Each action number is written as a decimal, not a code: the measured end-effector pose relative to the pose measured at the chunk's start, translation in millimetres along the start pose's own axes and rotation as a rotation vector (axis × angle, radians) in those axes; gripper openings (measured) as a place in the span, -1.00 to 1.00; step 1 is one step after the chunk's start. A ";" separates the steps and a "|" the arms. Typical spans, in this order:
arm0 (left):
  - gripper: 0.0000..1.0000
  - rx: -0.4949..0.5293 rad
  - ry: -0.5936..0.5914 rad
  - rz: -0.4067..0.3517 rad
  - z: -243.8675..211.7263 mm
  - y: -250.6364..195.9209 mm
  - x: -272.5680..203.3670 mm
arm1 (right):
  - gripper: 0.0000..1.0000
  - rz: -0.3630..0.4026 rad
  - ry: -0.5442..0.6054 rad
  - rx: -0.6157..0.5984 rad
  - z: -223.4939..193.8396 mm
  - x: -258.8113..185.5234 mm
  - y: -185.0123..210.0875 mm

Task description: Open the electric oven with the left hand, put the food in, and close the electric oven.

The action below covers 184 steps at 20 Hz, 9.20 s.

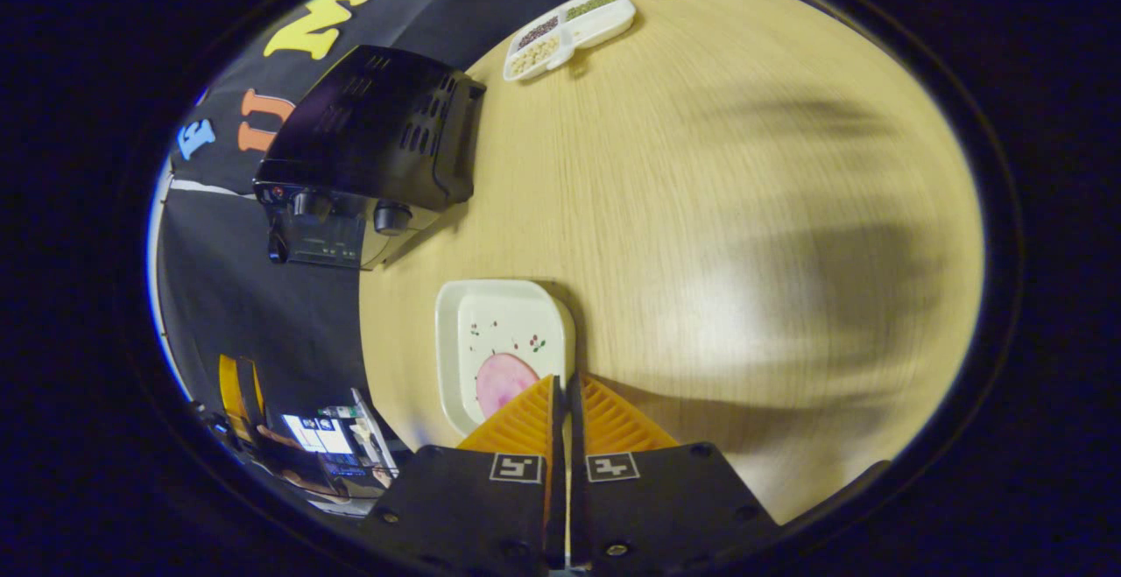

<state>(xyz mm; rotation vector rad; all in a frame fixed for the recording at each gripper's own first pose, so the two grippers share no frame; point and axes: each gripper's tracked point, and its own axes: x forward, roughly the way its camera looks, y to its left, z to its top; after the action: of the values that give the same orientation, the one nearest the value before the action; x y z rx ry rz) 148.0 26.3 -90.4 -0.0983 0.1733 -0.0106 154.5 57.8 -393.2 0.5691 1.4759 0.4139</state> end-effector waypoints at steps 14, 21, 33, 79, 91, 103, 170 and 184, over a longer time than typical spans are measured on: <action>0.92 0.009 0.159 -0.049 -33.0 -13.7 121.6 | 0.73 -0.078 -0.363 -0.176 19.9 -17.6 17.5; 0.95 0.043 0.140 -0.065 -25.8 -20.1 155.2 | 0.79 -0.152 -0.673 -0.305 29.2 -57.2 25.7; 0.90 0.029 0.168 -0.082 -35.7 -23.5 149.6 | 0.89 -0.273 -0.911 -0.464 2.9 -109.4 53.9; 0.89 0.047 0.211 -0.114 -170.8 -10.4 4.5 | 0.86 -0.429 -0.719 -0.371 -28.2 -71.2 13.8; 0.87 0.076 -0.002 -0.100 -85.0 -13.5 -32.6 | 0.69 -0.405 -0.317 -0.302 -12.3 -11.4 8.9; 0.88 0.080 -0.045 -0.136 -55.4 -14.1 -51.2 | -0.77 -0.294 -0.093 -0.102 -13.1 13.0 2.9; 0.92 0.070 -0.044 -0.062 -83.6 127.9 -138.0 | -0.93 0.073 -0.221 0.210 -13.9 86.6 233.8; 0.92 0.045 0.025 0.006 -104.4 164.0 -118.5 | -0.93 0.278 -0.712 0.473 103.9 143.8 276.2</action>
<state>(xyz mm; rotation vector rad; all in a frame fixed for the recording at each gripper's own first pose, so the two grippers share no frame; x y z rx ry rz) 13.5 181.7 -188.6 -0.0528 0.1981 -0.0096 289.8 353.2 -345.8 1.1698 0.7960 0.0443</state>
